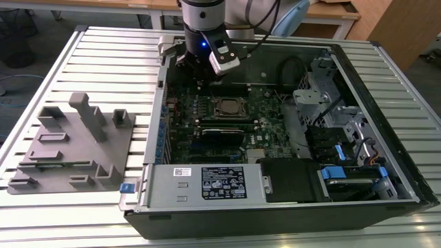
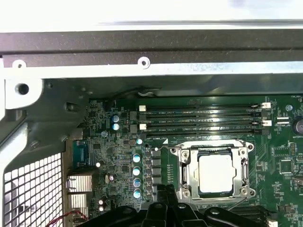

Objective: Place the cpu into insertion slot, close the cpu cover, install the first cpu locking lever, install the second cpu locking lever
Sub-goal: 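Install the first cpu locking lever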

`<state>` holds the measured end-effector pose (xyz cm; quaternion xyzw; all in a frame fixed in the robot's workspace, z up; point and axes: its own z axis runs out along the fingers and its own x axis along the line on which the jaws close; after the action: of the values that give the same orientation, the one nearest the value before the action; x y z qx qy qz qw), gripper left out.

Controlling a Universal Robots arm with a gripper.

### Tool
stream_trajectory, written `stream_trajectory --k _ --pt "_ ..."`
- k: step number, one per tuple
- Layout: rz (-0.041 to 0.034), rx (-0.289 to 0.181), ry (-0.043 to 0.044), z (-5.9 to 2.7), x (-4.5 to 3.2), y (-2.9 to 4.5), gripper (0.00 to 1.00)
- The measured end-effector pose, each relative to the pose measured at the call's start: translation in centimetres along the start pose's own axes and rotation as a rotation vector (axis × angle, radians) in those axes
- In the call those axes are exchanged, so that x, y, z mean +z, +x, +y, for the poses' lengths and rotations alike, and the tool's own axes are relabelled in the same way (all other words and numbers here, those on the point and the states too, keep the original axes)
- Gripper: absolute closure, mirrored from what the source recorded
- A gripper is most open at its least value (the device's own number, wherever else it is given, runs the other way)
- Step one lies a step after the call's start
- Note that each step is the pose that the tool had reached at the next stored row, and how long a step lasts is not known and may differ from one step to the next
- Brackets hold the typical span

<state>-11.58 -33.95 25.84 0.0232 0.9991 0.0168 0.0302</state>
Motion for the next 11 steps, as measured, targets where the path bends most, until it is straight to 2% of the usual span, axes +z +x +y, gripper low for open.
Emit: stream_trajectory --k 8,9,11 --pt "0.0000 0.000 0.0000 0.00 -0.06 0.05 0.89" --pt "0.0002 0.000 0.0002 -0.01 -0.06 0.19 0.89" --pt "0.0000 0.000 0.0001 -0.05 -0.04 1.02 0.89"
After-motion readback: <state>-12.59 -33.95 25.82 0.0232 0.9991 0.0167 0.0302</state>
